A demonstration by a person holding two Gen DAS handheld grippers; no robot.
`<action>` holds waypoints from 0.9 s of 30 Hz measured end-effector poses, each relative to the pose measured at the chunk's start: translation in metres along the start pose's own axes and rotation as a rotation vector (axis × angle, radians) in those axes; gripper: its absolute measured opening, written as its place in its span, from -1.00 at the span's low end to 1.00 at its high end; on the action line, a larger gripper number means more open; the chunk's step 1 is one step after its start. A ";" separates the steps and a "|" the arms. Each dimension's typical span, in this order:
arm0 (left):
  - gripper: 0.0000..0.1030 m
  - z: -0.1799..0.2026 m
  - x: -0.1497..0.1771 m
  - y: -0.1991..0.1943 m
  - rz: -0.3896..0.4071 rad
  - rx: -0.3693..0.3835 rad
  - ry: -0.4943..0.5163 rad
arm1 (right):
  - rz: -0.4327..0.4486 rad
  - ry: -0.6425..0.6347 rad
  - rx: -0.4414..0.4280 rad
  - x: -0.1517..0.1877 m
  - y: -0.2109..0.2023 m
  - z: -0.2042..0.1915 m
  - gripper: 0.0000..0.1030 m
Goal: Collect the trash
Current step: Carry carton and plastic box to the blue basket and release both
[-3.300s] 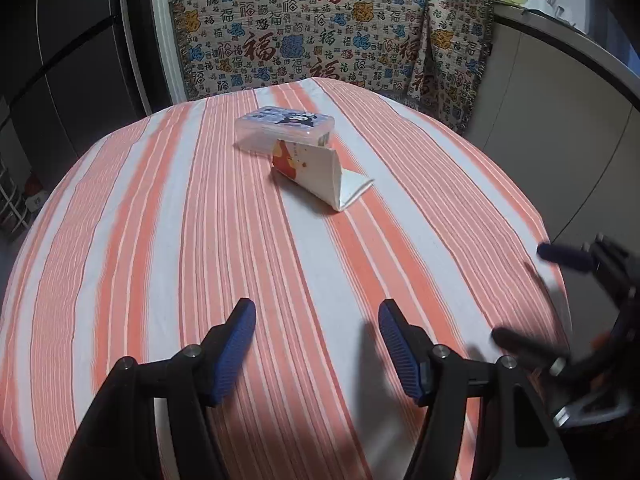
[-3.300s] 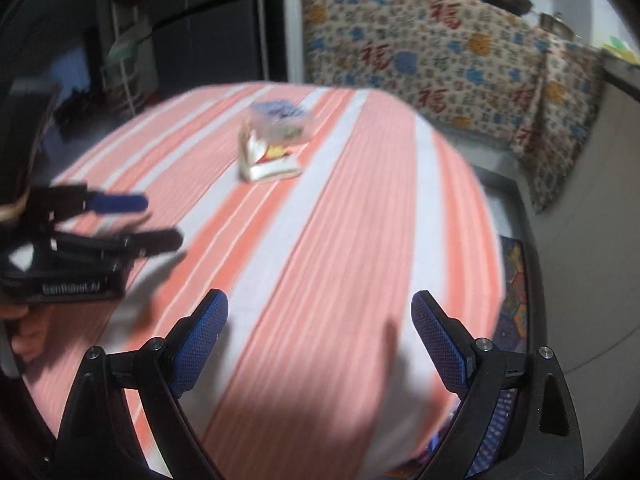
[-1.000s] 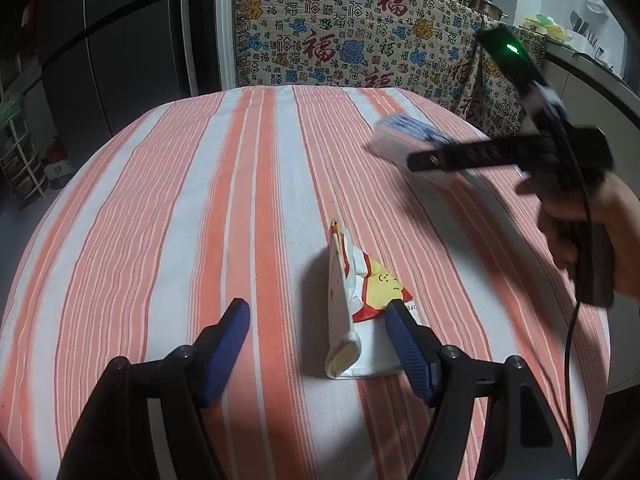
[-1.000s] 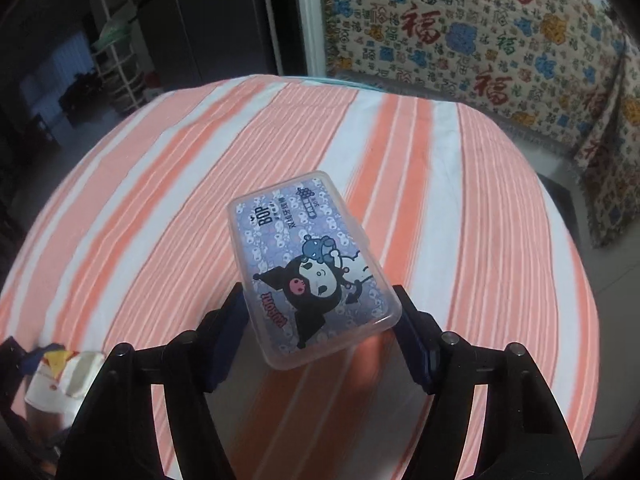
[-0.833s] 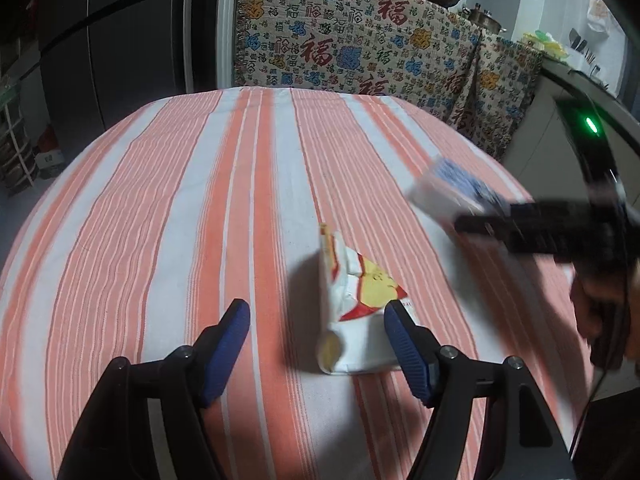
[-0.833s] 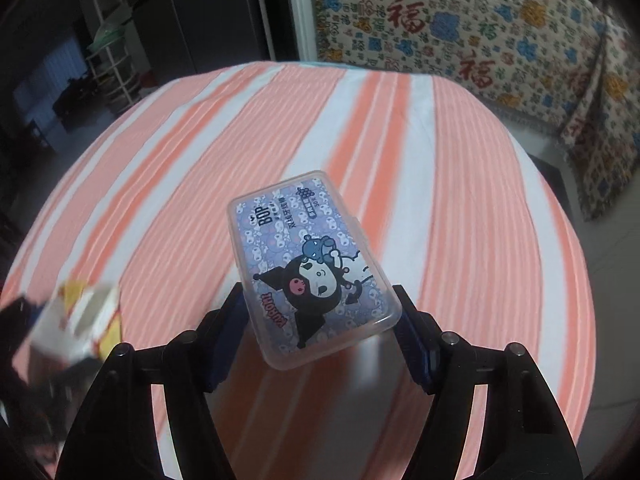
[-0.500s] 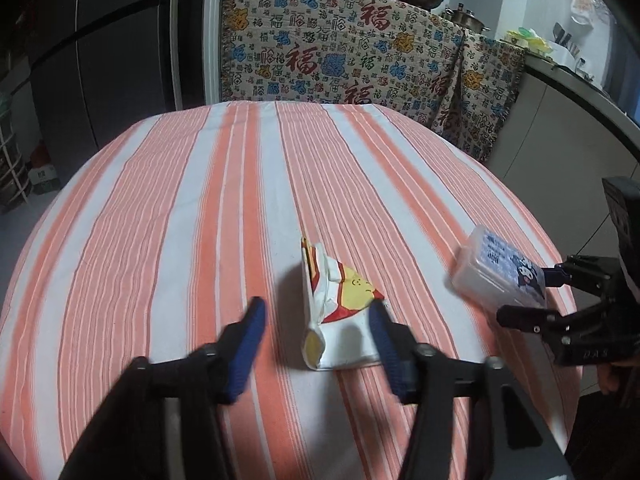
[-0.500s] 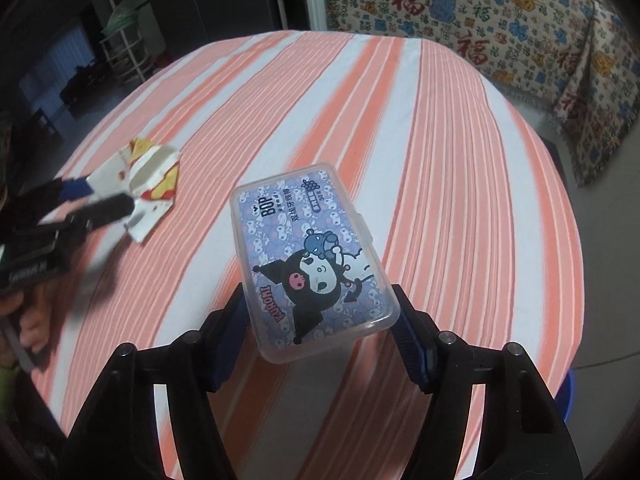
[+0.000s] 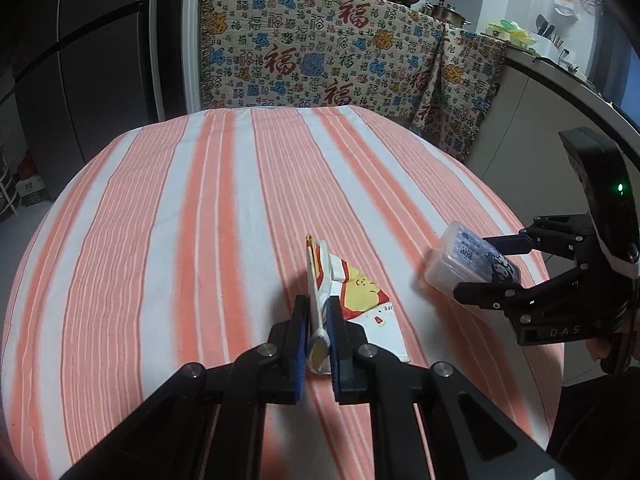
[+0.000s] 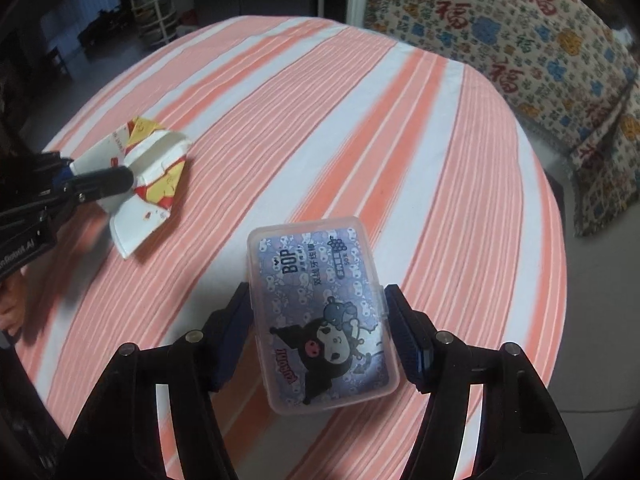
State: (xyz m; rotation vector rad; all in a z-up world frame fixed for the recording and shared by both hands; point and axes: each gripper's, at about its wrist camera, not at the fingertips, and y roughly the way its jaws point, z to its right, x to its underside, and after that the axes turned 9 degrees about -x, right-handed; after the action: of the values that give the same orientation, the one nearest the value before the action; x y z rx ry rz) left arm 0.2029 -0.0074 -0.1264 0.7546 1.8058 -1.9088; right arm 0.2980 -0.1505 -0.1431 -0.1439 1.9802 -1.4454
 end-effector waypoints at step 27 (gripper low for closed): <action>-0.82 0.307 -0.023 0.000 -0.037 0.381 0.318 | 0.217 0.607 0.094 0.210 -0.165 0.203 0.30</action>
State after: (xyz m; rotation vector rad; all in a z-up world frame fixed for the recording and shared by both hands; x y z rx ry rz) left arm 0.1878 -0.3146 -0.1068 1.2200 1.6478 -2.2982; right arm 0.2045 -0.4724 -0.1246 0.6008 2.2934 -1.5506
